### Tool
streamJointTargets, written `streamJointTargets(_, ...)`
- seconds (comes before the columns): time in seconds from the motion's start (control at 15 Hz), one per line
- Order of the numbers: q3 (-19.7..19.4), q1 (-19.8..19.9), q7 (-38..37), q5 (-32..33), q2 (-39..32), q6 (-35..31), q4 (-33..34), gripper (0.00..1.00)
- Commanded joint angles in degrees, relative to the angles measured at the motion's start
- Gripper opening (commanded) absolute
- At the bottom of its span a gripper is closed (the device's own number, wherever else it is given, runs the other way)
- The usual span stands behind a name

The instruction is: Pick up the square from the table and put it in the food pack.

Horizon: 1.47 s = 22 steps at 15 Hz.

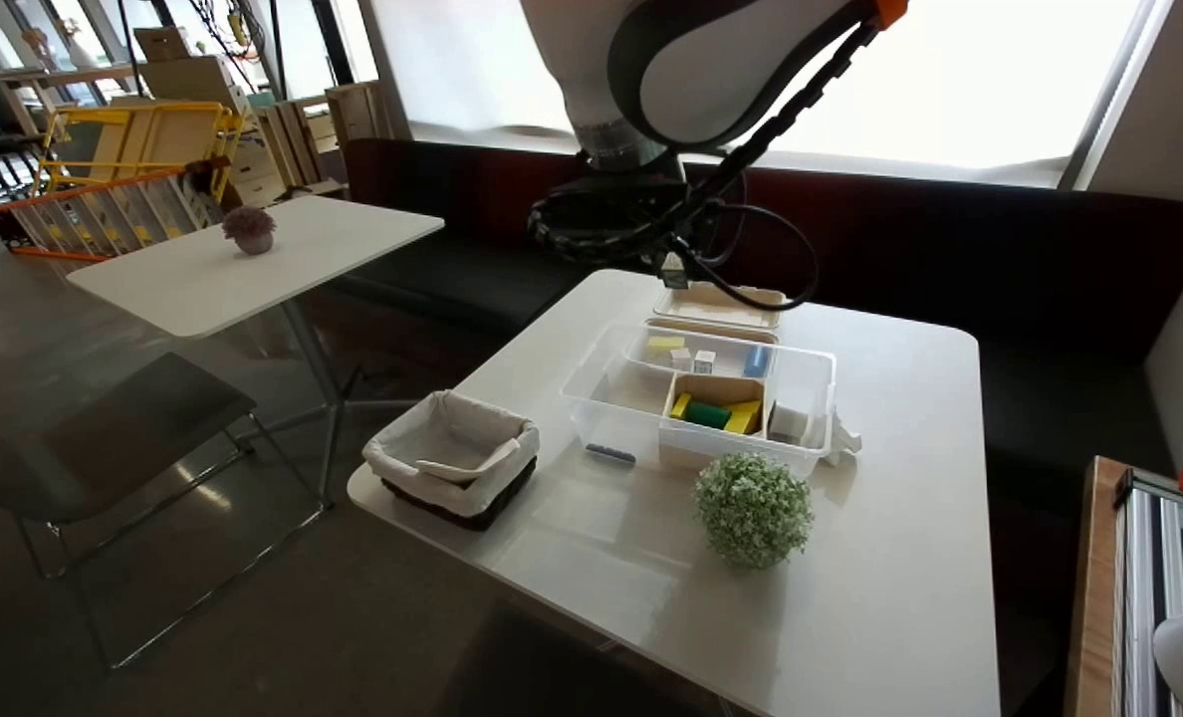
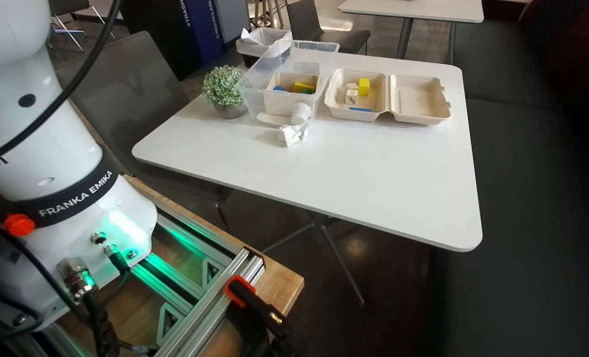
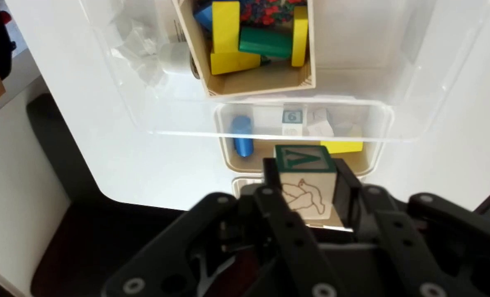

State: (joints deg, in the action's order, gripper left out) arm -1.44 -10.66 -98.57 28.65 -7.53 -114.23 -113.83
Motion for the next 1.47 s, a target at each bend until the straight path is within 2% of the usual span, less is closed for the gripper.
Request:
streamJointTargets(0.0, -1.7, 5.8, 3.0, 1.2, 2.6, -8.1, -2.1, 0.09)
streamJointTargets(0.27, -4.2, 11.0, 7.0, -2.2, 1.7, -19.9, -2.8, 0.09)
streamJointTargets(0.53, -5.2, 13.7, 11.3, -8.9, -1.0, -28.2, -4.5, 0.09)
streamJointTargets(0.87, -6.5, 14.4, 13.9, -13.1, -5.3, -32.0, -6.8, 0.09)
streamJointTargets(1.13, -10.6, 13.2, 10.2, -8.1, -9.4, -33.5, -6.7, 0.09)
streamJointTargets(1.4, -12.9, 12.8, 11.1, -8.2, -13.6, -35.5, -5.3, 0.09)
